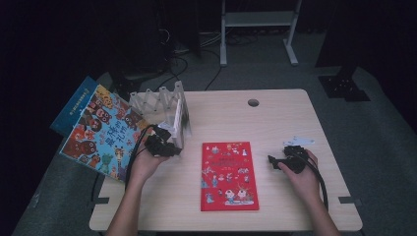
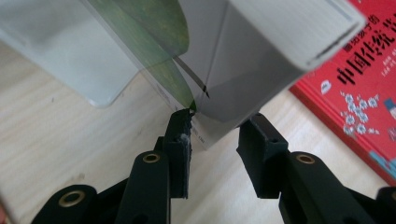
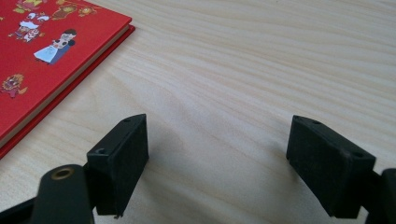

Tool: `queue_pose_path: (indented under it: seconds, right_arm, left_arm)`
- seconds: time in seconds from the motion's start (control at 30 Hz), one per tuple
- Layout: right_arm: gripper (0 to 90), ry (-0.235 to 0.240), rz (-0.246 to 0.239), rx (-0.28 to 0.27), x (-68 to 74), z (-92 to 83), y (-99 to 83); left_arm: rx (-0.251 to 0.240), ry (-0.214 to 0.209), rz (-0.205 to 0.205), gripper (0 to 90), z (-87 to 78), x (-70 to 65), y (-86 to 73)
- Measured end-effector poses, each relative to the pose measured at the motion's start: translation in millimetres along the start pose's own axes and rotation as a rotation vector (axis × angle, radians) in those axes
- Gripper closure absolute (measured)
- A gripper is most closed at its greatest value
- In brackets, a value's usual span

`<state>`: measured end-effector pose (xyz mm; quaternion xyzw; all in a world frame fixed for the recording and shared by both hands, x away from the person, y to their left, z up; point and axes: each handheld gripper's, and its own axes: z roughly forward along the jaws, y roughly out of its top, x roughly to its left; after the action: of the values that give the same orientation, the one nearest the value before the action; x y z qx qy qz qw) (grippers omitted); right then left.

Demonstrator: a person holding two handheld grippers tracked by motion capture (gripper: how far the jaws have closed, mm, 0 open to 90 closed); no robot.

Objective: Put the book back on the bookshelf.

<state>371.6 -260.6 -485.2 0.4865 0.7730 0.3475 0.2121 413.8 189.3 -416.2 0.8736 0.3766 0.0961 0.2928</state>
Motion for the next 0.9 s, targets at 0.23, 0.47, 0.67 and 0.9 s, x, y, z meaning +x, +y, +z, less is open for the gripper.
queue_pose_path:
  seconds: [0.23,0.47,0.67,0.9]
  right_arm:
    - [19.7,0.001,0.0,0.0,-0.1,0.1,0.1]
    - [19.5,0.001,-0.001,0.0,-0.2,0.2,0.2]
    - [19.5,0.001,-0.001,0.0,-0.2,0.2,0.2]
    - [19.4,0.001,0.001,0.001,-0.1,0.1,0.2]
  left_arm:
    - [-0.055,-0.016,-0.025,62.6,12.1,3.3,8.6]
    - [-0.066,-0.025,-0.028,61.8,18.2,7.4,14.7]
    - [-0.061,-0.014,-0.003,59.1,22.4,8.6,21.6]
    - [-0.06,0.012,0.009,57.1,27.0,10.7,30.2]
